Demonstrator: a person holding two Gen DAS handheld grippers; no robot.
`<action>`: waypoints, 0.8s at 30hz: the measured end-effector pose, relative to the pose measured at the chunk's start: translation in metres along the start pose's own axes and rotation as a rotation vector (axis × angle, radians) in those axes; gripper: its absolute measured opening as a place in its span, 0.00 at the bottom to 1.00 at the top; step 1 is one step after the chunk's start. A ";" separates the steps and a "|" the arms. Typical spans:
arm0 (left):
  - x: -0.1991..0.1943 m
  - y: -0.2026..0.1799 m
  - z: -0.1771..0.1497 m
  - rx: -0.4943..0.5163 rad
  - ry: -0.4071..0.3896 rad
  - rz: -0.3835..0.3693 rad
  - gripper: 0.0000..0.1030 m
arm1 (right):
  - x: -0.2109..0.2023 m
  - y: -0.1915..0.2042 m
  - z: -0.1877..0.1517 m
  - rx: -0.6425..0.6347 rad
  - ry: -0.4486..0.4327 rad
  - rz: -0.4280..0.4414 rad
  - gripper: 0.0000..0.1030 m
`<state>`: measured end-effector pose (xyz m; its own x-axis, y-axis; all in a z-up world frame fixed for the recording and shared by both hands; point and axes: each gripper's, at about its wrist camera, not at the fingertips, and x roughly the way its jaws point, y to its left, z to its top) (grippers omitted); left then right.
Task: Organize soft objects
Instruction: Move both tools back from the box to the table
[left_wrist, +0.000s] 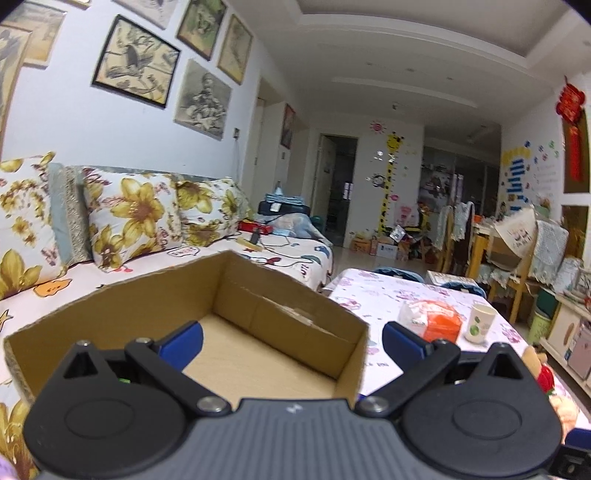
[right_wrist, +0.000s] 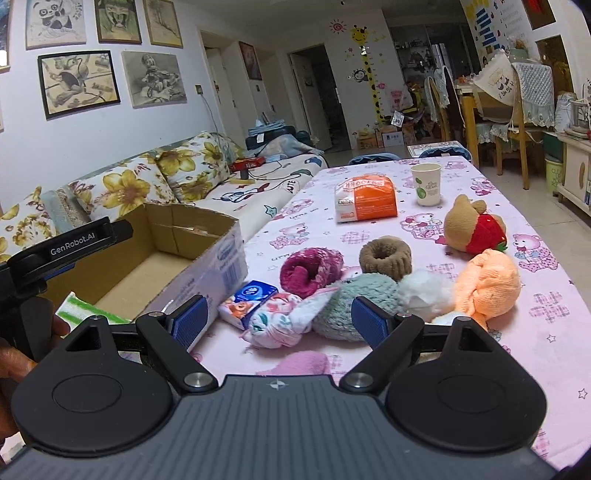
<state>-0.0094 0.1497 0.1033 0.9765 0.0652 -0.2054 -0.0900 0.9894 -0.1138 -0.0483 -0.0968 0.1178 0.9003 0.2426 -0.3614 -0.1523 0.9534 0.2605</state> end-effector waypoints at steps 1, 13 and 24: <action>0.000 -0.002 -0.001 0.009 0.001 -0.008 0.99 | -0.003 -0.001 -0.001 -0.003 0.000 -0.001 1.00; 0.004 -0.030 -0.011 0.058 0.057 -0.122 0.99 | -0.018 -0.021 -0.004 -0.001 -0.008 -0.033 1.00; 0.003 -0.057 -0.021 0.116 0.093 -0.170 0.99 | -0.026 -0.038 -0.003 0.031 -0.014 -0.067 1.00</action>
<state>-0.0057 0.0908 0.0888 0.9528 -0.1109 -0.2825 0.1029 0.9938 -0.0429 -0.0670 -0.1390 0.1140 0.9137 0.1761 -0.3663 -0.0794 0.9613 0.2639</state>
